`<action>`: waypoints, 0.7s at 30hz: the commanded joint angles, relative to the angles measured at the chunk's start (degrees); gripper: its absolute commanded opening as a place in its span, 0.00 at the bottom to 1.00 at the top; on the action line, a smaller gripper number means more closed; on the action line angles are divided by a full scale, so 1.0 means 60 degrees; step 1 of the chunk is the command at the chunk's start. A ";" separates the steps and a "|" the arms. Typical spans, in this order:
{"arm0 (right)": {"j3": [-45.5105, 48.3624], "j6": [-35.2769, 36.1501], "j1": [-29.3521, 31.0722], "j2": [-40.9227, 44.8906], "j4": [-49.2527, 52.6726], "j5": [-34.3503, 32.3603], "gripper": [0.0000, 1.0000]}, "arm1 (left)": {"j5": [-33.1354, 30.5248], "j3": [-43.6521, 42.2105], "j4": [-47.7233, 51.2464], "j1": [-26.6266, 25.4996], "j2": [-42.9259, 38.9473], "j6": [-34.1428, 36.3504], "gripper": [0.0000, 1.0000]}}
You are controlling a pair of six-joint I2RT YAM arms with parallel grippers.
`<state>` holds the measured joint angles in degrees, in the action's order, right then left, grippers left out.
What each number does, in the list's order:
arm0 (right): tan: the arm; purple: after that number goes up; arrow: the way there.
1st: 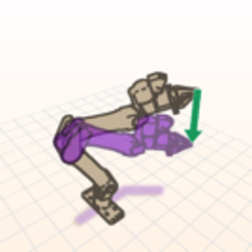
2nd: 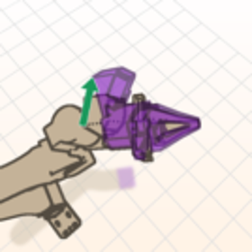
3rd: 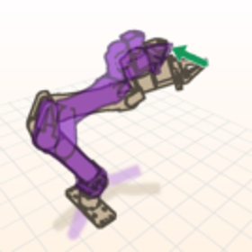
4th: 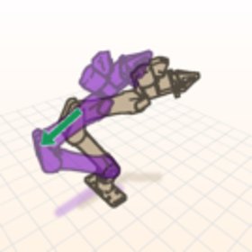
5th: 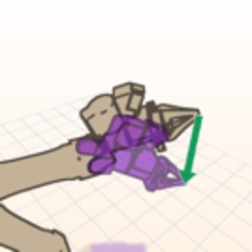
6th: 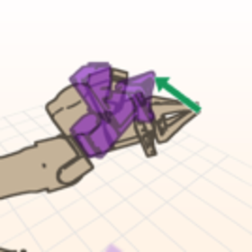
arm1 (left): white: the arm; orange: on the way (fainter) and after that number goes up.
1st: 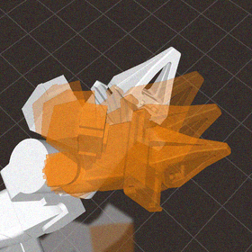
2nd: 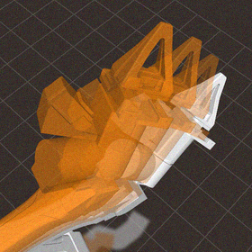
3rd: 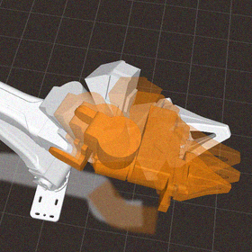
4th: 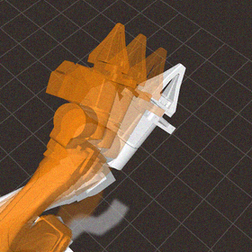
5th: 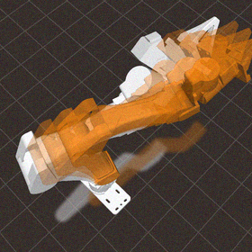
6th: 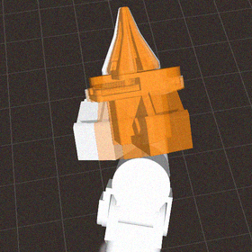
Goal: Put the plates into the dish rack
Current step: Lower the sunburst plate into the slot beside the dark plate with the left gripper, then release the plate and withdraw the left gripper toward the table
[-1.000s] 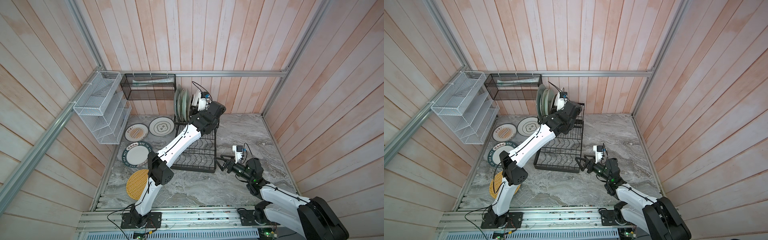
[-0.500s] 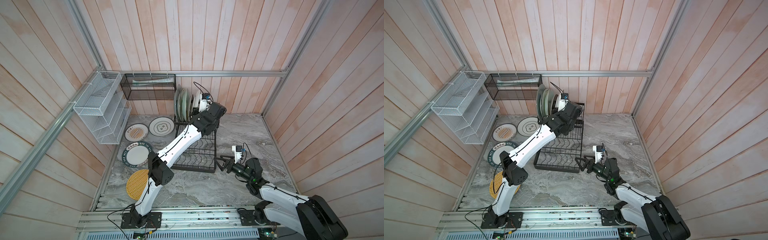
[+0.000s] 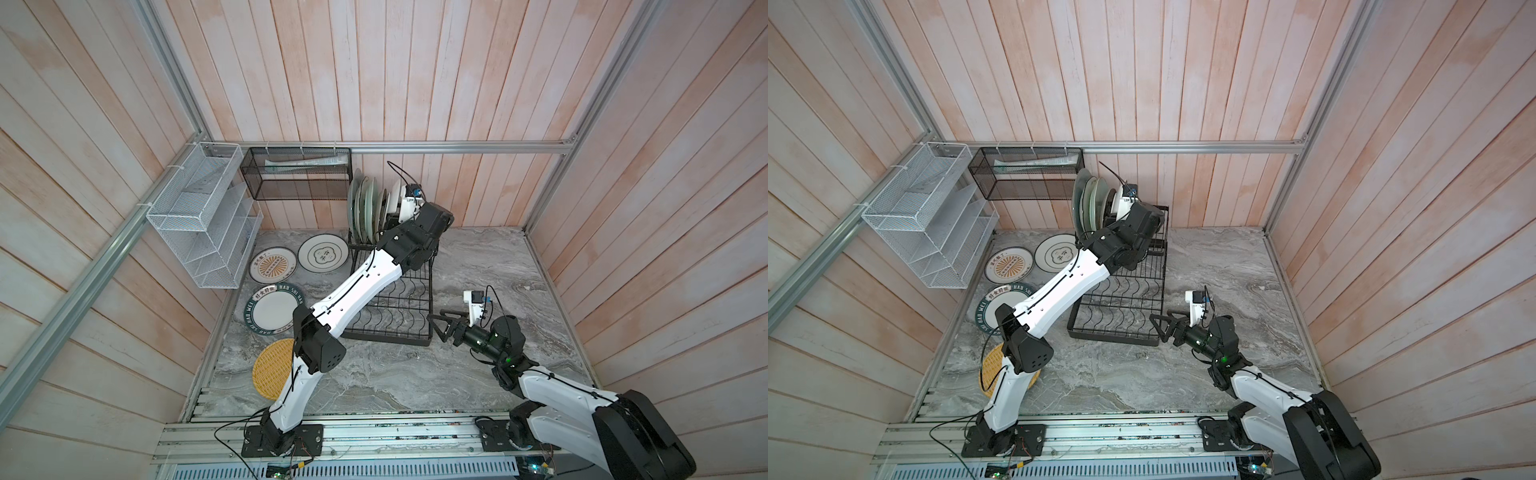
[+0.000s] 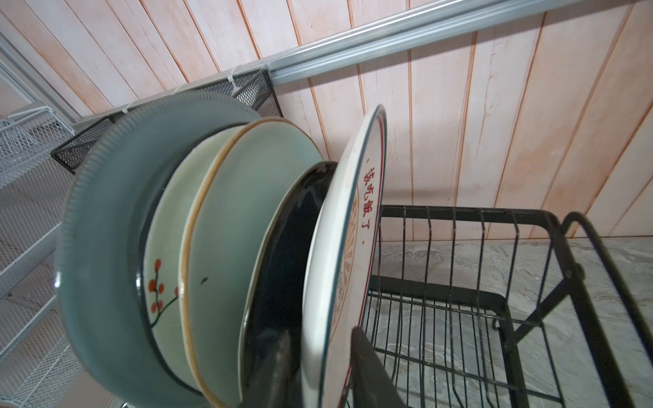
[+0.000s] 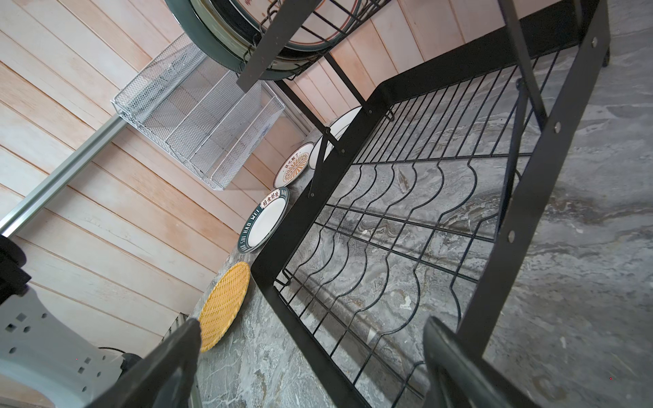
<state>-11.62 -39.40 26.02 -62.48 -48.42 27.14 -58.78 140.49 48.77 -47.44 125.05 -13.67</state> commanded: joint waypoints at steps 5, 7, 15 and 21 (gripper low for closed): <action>-0.0257 0.0003 0.0058 -0.0061 -0.0162 0.0126 0.98 | 0.0432 0.0140 -0.0191 -0.0050 -0.1053 0.0273 0.41; -0.0283 0.0040 0.0058 -0.0050 -0.0120 0.0114 0.98 | 0.0674 0.0128 -0.0053 -0.0040 -0.1306 0.0135 0.44; -0.0356 0.0258 0.0058 0.0140 0.0258 -0.0090 0.98 | 0.2397 -0.2208 -0.0361 0.0023 -0.3769 -0.0314 0.66; -0.0466 0.0513 0.0058 0.0469 0.0979 -0.0548 0.98 | 0.4199 -0.7048 -0.1333 0.0451 -0.7311 -0.1119 0.85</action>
<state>-12.60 -38.06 26.11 -61.06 -45.39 26.02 -40.71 107.02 43.24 -45.89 87.74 -17.23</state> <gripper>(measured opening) 0.978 0.846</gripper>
